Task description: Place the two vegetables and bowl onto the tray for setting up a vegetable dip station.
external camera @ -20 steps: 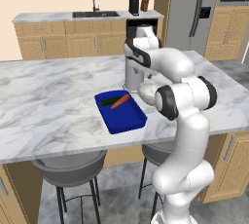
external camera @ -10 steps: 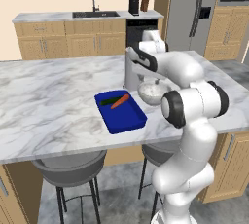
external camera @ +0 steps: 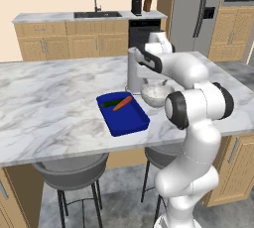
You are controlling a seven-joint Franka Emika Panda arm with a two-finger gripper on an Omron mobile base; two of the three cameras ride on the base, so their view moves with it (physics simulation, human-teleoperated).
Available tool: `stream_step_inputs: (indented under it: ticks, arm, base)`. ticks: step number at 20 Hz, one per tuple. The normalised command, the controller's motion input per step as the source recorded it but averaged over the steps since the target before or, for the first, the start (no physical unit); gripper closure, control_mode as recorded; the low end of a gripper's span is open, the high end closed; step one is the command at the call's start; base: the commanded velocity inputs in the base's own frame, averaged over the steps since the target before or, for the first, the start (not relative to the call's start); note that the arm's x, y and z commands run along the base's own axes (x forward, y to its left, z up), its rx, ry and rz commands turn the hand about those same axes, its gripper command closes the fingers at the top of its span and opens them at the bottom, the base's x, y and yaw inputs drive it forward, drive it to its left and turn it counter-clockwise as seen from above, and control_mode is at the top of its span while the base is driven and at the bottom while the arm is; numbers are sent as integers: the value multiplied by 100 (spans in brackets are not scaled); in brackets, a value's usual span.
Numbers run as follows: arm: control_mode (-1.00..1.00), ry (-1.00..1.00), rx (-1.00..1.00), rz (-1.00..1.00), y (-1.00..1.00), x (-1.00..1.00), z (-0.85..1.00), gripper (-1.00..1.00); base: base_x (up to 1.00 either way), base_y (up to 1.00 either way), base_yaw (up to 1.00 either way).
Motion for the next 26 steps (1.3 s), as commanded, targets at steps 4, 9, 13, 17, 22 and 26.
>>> stream_step_inputs:
  ticks: [4,9,13,17,22,26]
  arm:
    - [-100,8,0,31,-12,5,-10,-100]
    - [-100,3,0,30,-1,2,-26,-100]
    - [-100,0,0,26,0,14,-36,-100]
    - [-100,0,0,26,0,21,-34,-100]
    - [-100,0,0,23,0,23,-36,-100]
    - [-100,0,0,20,0,26,-40,-100]
  base:
    - [0,0,0]
    - [0,0,0]
    - [0,0,0]
    - [0,0,0]
    - [0,0,0]
    - [0,0,0]
